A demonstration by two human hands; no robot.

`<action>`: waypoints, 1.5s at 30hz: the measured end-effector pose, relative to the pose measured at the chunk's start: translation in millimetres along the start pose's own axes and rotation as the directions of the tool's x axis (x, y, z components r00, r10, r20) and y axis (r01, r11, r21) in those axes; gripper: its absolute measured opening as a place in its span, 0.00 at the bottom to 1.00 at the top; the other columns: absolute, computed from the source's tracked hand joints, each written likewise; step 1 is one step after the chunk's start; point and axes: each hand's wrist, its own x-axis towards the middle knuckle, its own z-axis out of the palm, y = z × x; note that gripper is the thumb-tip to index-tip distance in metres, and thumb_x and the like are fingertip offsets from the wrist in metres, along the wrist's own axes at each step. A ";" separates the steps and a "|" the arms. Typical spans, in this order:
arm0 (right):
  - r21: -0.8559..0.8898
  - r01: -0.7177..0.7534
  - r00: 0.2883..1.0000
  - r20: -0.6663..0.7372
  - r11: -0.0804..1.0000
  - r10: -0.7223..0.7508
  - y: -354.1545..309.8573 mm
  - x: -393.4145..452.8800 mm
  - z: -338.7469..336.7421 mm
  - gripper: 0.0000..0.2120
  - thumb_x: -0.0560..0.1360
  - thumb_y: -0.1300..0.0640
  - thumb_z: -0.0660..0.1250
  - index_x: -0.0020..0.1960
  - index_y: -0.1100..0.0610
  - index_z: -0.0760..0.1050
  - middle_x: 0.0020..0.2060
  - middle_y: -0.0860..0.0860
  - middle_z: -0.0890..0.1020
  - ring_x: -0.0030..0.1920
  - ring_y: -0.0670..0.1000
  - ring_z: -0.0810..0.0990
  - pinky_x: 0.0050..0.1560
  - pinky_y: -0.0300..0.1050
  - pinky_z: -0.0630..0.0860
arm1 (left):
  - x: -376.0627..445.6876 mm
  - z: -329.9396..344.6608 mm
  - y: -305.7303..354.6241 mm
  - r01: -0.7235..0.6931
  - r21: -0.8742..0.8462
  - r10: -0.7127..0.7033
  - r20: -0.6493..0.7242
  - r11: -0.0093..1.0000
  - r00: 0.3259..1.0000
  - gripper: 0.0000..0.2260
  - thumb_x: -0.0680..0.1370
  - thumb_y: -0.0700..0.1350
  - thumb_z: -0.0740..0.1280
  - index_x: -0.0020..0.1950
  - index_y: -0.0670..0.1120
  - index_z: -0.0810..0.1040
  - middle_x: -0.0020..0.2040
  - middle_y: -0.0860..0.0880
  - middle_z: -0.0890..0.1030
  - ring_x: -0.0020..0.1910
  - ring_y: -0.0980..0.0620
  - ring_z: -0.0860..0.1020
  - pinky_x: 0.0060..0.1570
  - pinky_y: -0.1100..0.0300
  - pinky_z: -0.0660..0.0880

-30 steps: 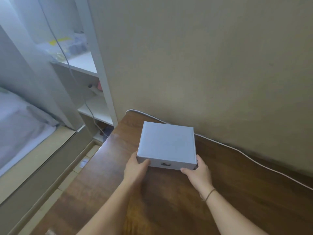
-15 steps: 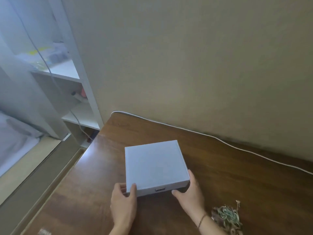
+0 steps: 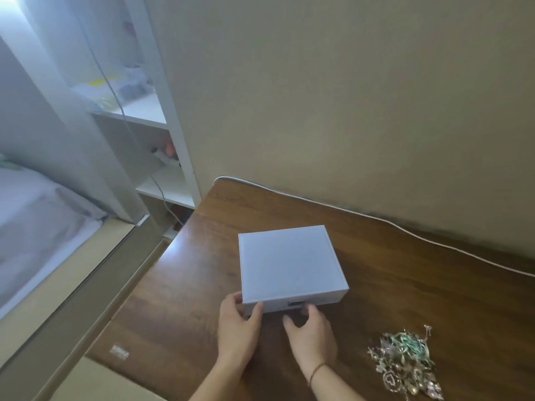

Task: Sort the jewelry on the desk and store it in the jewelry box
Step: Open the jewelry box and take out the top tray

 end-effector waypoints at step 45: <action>-0.256 0.658 0.747 0.344 0.708 -0.569 -73.8 78.4 -50.0 0.19 0.78 0.48 0.59 0.69 0.44 0.68 0.66 0.41 0.70 0.68 0.45 0.65 0.68 0.42 0.64 | 164.0 0.1 71.2 -0.115 -0.251 0.164 0.182 0.961 0.970 0.32 0.77 0.38 0.64 0.75 0.64 0.63 0.66 0.59 0.76 0.64 0.57 0.76 0.65 0.48 0.74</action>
